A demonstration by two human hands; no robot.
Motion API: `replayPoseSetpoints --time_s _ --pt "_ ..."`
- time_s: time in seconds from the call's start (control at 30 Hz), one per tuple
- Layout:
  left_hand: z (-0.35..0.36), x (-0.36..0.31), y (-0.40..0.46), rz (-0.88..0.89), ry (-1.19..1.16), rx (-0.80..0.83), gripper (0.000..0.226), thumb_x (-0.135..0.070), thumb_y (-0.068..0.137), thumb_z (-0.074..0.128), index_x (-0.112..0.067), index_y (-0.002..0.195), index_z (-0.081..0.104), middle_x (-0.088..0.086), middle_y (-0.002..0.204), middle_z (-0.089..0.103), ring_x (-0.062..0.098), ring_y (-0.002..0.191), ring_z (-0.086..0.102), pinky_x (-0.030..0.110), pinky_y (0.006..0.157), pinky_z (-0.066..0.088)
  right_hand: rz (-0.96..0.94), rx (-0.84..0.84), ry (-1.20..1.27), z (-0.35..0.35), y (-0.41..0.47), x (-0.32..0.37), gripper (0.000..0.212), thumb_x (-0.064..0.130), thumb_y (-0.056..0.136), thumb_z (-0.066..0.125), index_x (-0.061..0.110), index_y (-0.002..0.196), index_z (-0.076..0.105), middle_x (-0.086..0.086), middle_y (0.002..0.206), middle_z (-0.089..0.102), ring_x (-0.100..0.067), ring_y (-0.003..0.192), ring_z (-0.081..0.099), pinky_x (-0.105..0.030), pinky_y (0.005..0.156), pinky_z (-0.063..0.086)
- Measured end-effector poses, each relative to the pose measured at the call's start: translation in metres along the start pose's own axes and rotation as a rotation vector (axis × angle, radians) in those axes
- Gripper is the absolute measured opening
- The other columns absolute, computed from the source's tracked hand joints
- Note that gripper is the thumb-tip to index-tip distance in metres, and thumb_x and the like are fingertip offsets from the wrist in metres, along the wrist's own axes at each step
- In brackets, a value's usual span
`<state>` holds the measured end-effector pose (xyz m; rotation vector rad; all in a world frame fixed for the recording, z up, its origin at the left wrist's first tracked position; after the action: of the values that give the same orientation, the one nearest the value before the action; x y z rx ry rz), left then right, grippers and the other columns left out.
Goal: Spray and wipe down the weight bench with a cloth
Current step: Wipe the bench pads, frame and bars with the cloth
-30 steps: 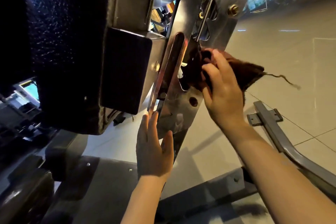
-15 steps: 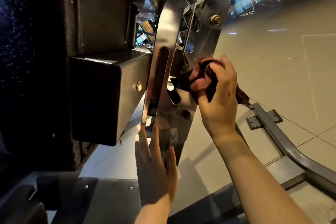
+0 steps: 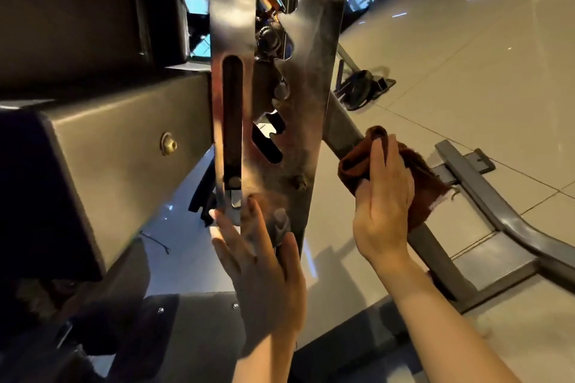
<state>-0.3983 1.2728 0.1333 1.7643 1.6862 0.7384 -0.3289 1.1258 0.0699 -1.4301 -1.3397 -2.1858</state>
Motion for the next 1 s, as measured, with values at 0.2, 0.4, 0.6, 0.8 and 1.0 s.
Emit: replayPoseSetpoints --time_s 0.2,0.4,0.6,0.8,1.0 --pt "-0.001 0.001 -0.003 0.008 0.0 -0.024 0.061 -0.05 0.098 0.027 -0.024 0.153 0.019 0.007 0.162 -0.003 0.034 0.148 0.008 0.028 0.117 -0.007 -0.057 -0.2 0.357 0.009 0.068 0.071 0.057 0.017 0.099 0.046 -0.004 0.147 0.024 -0.013 0.152 0.032 -0.017 0.143 0.032 -0.039 0.113 0.037" --pt "-0.003 0.003 -0.002 0.028 0.053 0.002 0.063 -0.049 0.096 0.031 -0.025 0.153 0.019 0.015 0.161 0.006 0.032 0.146 0.006 0.031 0.112 -0.006 0.092 -0.29 -0.176 0.021 0.035 0.034 0.056 0.045 0.103 0.026 0.014 0.149 0.029 -0.01 0.149 0.043 -0.026 0.131 0.044 -0.037 0.111 0.026" --pt "-0.001 0.003 -0.003 0.058 0.047 -0.015 0.062 -0.053 0.098 0.028 -0.026 0.153 0.016 0.017 0.16 0.005 0.043 0.144 0.015 0.04 0.111 -0.001 0.332 -0.103 -0.182 0.002 -0.028 -0.04 0.062 0.033 0.091 0.026 0.016 0.151 0.024 -0.015 0.147 0.042 -0.032 0.134 0.035 -0.031 0.118 -0.001" --pt "-0.001 -0.005 -0.001 0.015 0.001 0.0 0.063 -0.059 0.098 0.023 -0.027 0.152 0.014 0.02 0.16 0.006 0.041 0.143 0.009 0.051 0.105 -0.004 0.382 -0.127 -0.08 0.002 -0.019 -0.018 0.056 0.039 0.098 0.023 0.025 0.151 0.016 -0.009 0.153 0.034 -0.027 0.139 0.029 -0.049 0.119 0.008" --pt "0.0 0.0 -0.005 0.018 -0.034 -0.006 0.064 -0.062 0.097 0.02 -0.03 0.153 0.016 0.001 0.161 -0.01 0.024 0.145 -0.005 0.053 0.108 -0.003 0.195 -0.227 -0.087 0.017 0.058 0.06 0.057 0.041 0.1 0.027 0.016 0.152 0.025 -0.01 0.147 0.045 -0.029 0.137 0.039 -0.054 0.116 0.019"
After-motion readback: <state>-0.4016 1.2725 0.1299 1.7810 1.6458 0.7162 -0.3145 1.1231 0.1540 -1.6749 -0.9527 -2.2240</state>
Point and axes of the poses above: each hand's wrist, its own y-axis towards the middle knuckle, its own z-axis out of the palm, x = y × z, the point moved 3 cm from there along y, towards the middle knuckle
